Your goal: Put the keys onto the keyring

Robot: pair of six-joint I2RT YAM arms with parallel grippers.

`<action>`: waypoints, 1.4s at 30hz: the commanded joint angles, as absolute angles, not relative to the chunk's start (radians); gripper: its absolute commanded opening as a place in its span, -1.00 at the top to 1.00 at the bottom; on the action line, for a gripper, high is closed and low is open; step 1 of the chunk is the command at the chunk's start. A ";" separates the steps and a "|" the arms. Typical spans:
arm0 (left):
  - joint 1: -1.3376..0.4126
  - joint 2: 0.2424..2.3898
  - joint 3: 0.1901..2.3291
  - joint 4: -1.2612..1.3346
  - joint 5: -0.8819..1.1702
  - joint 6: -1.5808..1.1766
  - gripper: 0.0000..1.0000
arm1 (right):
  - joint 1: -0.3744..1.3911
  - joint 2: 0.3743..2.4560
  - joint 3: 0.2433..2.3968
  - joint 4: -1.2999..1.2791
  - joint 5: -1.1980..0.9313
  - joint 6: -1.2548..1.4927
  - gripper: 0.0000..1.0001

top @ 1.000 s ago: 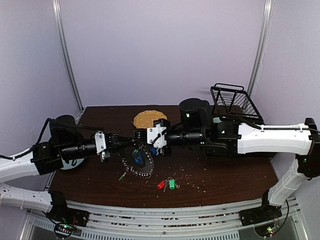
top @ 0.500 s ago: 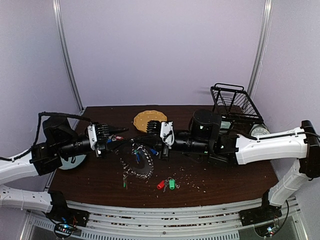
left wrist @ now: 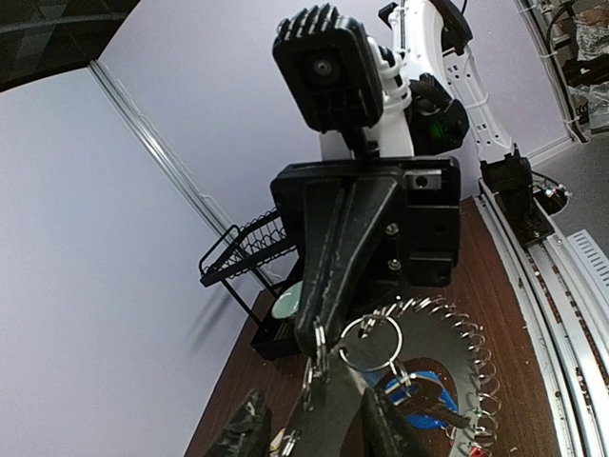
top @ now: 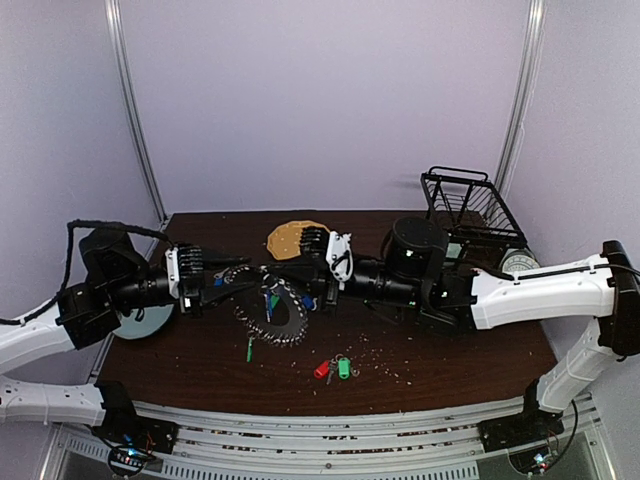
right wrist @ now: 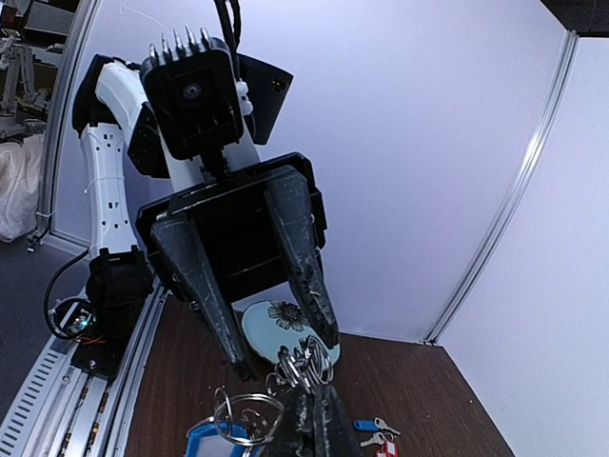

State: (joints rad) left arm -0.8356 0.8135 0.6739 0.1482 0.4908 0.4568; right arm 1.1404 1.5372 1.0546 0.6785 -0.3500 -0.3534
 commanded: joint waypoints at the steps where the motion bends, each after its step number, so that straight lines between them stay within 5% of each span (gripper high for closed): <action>1: -0.824 0.841 0.691 0.159 0.569 0.448 0.30 | 1.138 1.517 1.056 0.747 -0.314 -0.329 1.00; 8: -0.824 0.828 0.635 0.353 0.509 0.341 0.64 | 1.141 1.524 1.056 0.754 -0.339 -0.318 1.00; 42: -0.825 0.896 0.655 0.305 0.438 0.351 0.72 | 1.142 1.556 1.120 0.727 -0.289 -0.241 1.00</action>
